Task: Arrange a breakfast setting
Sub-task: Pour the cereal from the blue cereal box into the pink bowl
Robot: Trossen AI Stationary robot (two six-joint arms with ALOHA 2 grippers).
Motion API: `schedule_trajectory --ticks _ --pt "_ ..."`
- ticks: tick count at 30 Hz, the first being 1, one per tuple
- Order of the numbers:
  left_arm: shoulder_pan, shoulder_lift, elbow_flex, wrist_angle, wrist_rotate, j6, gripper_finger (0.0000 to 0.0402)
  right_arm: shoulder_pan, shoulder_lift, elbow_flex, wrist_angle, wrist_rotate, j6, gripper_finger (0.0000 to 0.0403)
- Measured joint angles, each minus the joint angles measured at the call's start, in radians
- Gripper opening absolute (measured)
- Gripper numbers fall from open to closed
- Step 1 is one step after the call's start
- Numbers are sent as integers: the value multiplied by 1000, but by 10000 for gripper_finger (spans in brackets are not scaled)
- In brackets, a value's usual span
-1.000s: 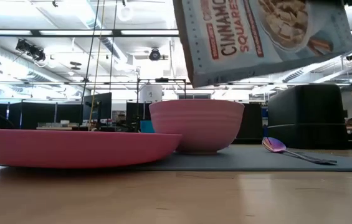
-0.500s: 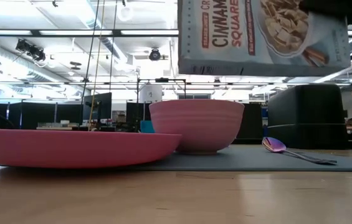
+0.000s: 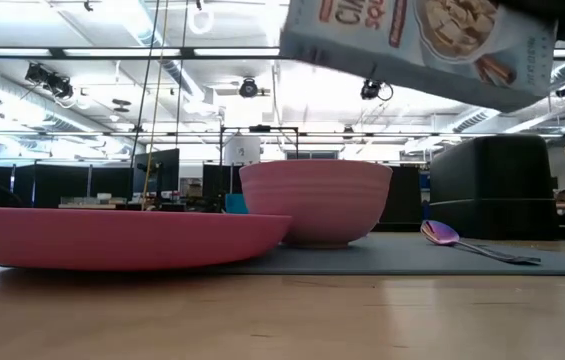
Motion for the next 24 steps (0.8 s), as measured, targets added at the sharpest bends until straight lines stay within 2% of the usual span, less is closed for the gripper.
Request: schedule_trajectory --ticks 5,11,14,17,21,24 --pt "68 1 -2 -259 57 -255 217 0 -33 -102 180 0 2 126" --pt "67 14 -5 -309 66 -324 243 0 -79 -139 281 -36 -4 126" --pt "67 15 -83 -167 43 -324 244 0 -99 -155 393 -69 -14 126" --pt "106 55 -201 113 69 -307 245 0 -90 -184 532 -97 -15 126" --pt "214 147 -254 423 200 -274 246 0 -22 -227 708 -105 -5 126" --pt "317 234 -209 457 355 -280 256 4 60 -243 855 -105 -2 126"
